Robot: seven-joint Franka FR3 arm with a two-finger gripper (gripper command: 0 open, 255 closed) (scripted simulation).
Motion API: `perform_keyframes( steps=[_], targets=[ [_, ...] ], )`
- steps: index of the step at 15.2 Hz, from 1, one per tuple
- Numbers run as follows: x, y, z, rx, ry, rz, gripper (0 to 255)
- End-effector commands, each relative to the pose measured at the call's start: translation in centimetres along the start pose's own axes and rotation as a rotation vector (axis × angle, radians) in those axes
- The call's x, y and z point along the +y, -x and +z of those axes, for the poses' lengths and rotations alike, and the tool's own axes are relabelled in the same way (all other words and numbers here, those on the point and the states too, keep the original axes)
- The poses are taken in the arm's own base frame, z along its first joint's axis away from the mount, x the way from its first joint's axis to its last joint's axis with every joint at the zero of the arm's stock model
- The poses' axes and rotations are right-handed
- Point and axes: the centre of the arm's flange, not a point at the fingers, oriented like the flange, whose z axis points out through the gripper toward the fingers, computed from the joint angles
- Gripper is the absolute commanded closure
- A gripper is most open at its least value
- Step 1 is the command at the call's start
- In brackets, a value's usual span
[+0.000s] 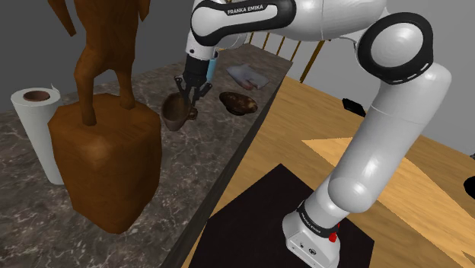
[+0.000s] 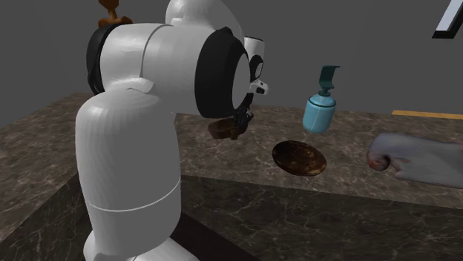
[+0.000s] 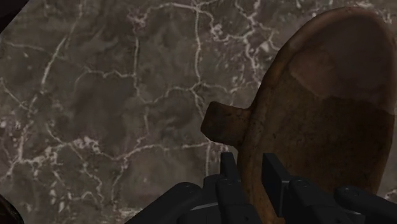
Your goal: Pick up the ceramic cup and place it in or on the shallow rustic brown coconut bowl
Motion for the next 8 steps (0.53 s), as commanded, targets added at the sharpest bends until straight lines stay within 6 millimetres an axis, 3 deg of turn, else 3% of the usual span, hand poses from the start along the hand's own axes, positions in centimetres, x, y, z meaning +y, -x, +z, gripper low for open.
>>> perform_keyframes(
  steps=[1,8],
  targets=[
    [0.0,0.0,-1.0,0.0,0.0,0.0,255],
    [-0.2,0.5,-4.7,0.0,0.0,0.0,255]
  ],
)
